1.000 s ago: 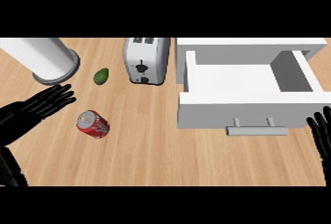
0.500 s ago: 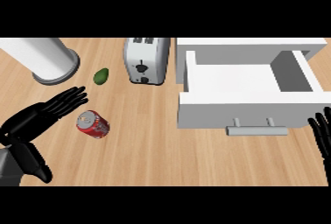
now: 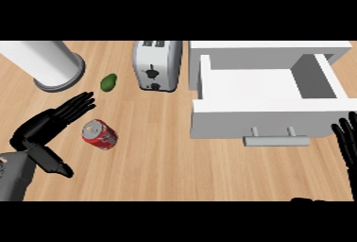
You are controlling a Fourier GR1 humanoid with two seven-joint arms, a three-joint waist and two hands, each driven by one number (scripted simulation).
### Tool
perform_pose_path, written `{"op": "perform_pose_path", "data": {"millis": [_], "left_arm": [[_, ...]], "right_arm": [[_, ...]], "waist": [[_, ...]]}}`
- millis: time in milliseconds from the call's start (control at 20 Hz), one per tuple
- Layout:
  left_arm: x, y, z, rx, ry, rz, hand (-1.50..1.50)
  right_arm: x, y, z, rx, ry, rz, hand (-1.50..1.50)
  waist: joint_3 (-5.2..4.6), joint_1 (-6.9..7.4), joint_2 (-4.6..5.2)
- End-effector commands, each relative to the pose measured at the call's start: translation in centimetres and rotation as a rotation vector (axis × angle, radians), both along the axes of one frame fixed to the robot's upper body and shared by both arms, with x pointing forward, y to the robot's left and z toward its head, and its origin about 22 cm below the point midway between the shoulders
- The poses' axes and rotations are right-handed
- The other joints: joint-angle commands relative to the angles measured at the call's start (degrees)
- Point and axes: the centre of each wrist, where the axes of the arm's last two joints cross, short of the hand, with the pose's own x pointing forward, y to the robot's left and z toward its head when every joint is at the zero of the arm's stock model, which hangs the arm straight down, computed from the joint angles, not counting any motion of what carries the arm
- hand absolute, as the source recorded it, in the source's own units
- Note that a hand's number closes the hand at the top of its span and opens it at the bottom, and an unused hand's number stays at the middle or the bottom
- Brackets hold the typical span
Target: Pick up the can, place it into the drawer and close the drawer
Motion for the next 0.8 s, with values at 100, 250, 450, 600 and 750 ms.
{"op": "perform_pose_path", "data": {"millis": [100, 250, 450, 600, 750], "left_arm": [[0.1, -0.2, -3.0, -0.025, -0.018, -0.042, -1.50], [1.1, 1.4, -2.8, -0.032, -0.014, -0.029, -1.50], [-0.2, 3.3, -4.1, -0.037, -0.006, -0.016, -1.50], [0.8, 2.1, -4.3, 0.014, 0.002, -0.026, -1.50], [-0.2, 3.2, -5.6, -0.009, -0.001, -0.012, -1.50]], "right_arm": [[-0.5, 0.3, 0.0, 0.013, -0.008, -0.001, -1.50], [1.2, -1.2, -0.8, 0.007, -0.013, -0.010, -1.50], [0.4, 0.2, -0.9, 0.017, -0.002, 0.018, -1.50], [-0.3, -0.6, 0.3, 0.001, 0.002, 0.006, -1.50], [-0.4, 0.3, -0.4, 0.016, -0.020, 0.008, -1.50]], "waist": [[-0.01, -0.14, 0.00], [-0.02, -0.28, 0.15], [-0.08, -0.42, 0.24], [-0.03, -0.34, 0.07], [-0.13, -1.09, 0.33]]}}
